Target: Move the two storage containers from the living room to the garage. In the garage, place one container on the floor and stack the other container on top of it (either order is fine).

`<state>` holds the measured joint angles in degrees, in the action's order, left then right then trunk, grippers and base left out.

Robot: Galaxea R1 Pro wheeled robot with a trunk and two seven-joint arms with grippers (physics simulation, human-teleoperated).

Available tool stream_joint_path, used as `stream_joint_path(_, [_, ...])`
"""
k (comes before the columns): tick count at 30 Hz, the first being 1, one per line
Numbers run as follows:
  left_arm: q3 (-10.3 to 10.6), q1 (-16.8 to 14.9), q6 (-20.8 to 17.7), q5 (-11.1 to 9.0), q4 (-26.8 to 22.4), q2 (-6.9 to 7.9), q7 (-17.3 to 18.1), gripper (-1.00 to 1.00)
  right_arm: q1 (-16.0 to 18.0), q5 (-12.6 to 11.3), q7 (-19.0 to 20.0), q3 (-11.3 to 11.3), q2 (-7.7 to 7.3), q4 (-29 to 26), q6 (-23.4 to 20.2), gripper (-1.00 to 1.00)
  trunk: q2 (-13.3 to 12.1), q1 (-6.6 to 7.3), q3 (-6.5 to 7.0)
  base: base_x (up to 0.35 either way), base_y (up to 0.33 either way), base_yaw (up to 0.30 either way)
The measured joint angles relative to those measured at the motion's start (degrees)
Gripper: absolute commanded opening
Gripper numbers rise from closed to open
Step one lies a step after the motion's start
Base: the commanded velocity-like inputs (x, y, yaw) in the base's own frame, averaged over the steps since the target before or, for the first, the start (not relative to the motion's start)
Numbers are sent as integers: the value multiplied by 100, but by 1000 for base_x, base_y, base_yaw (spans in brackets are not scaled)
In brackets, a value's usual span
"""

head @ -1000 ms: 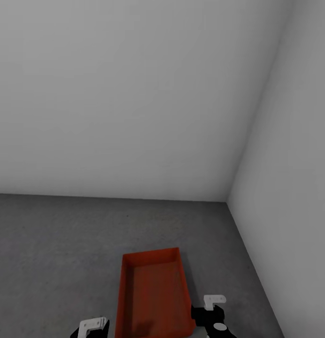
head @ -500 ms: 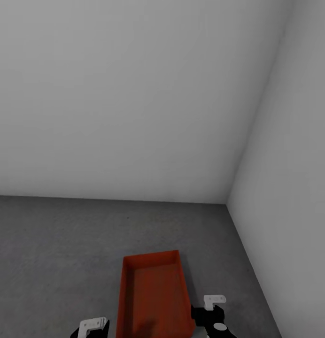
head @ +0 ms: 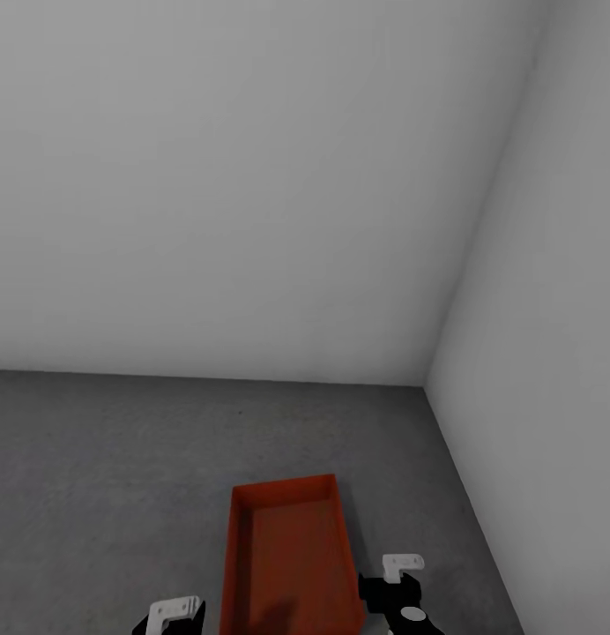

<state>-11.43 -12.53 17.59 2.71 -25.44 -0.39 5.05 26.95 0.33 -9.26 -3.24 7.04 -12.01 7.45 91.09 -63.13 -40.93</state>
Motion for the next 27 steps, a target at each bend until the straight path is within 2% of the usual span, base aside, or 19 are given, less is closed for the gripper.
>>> stream_joint_path(27, [0,0,-2,0,0,0,0,100,0,0,-1,0,0,0,0,100,-1083,593,485,0,0,0])
